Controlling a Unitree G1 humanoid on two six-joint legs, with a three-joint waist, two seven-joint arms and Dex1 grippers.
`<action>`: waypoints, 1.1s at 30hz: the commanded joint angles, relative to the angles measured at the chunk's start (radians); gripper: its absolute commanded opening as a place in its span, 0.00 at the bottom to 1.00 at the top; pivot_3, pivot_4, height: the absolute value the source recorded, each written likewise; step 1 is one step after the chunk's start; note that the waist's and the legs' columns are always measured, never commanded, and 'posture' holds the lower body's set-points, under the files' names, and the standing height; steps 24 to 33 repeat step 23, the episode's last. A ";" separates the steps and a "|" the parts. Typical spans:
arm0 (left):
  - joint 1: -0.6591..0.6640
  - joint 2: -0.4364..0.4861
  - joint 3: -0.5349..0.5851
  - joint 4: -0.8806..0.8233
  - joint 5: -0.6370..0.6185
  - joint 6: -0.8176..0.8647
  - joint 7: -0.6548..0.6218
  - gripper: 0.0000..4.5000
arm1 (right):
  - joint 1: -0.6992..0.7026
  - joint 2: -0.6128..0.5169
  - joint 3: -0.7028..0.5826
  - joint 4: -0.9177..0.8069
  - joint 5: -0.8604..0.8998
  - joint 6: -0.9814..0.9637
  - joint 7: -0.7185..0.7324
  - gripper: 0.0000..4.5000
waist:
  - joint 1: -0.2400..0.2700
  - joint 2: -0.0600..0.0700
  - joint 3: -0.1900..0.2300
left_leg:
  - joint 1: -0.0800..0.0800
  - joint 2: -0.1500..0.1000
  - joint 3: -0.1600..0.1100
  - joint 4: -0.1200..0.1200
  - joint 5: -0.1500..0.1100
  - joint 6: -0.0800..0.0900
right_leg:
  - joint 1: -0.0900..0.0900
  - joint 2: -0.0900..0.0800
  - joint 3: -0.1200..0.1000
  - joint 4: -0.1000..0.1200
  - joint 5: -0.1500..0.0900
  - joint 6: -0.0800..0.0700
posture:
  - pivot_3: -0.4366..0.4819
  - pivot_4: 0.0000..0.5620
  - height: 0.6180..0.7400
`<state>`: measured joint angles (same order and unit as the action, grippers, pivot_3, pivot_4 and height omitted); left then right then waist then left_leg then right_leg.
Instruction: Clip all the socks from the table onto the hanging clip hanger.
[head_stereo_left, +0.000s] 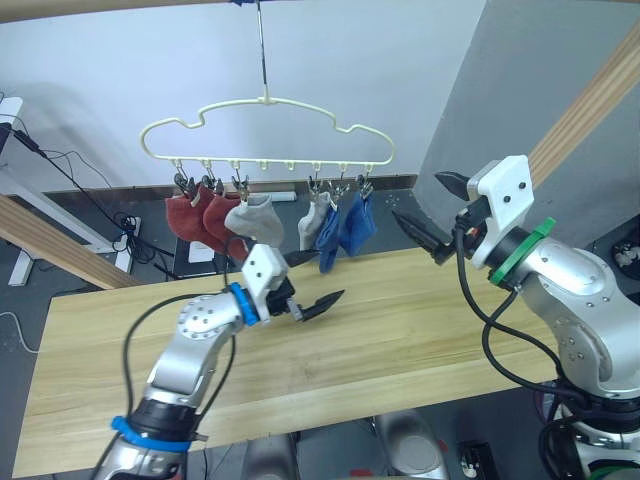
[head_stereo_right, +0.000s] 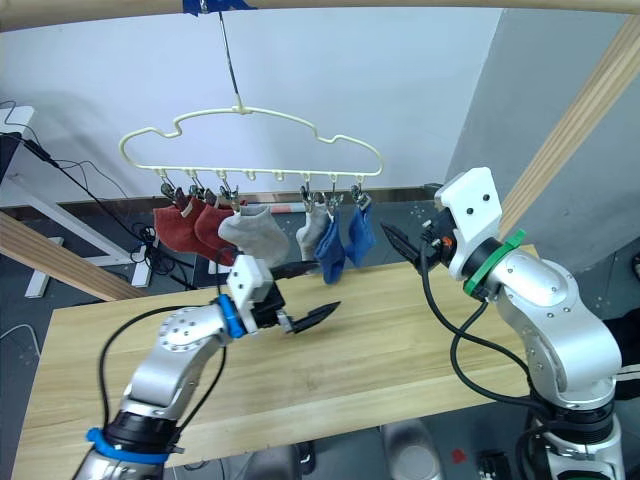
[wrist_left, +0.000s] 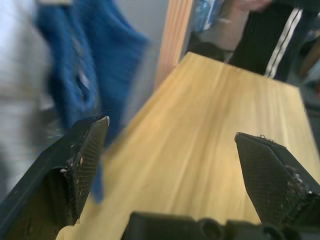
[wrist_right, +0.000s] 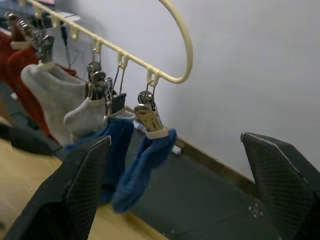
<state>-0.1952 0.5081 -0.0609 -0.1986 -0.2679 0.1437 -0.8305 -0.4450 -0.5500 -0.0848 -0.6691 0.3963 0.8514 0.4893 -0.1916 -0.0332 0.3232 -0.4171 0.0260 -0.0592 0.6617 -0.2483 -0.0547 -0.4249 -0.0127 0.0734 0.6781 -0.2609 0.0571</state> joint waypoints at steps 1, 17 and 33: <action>0.064 0.101 0.113 -0.148 -0.084 0.106 -0.025 1.00 | -0.020 -0.098 -0.035 0.057 0.034 -0.087 0.147 0.99 | 0.003 0.000 0.000 | 0.000 0.000 0.000 0.000 0.000 0.000 | 0.000 0.000 0.000 0.000 0.000 0.000 | 0.25 0.44 1.00; 0.118 0.337 0.404 -0.052 -0.075 0.285 0.043 1.00 | -0.011 -0.348 -0.050 0.329 0.026 -0.329 0.460 0.99 | 0.056 0.000 -0.021 | 0.000 0.000 0.001 0.000 0.000 0.000 | -0.001 -0.001 -0.001 0.000 0.001 -0.002 | 0.32 0.30 1.00; 0.101 0.331 0.432 -0.035 -0.093 0.321 0.066 1.00 | -0.027 -0.340 -0.035 0.364 0.014 -0.361 0.471 0.99 | 0.060 -0.002 -0.027 | 0.000 0.000 0.002 0.001 0.000 -0.001 | -0.001 -0.003 -0.001 0.000 0.001 -0.002 | 0.33 0.28 1.00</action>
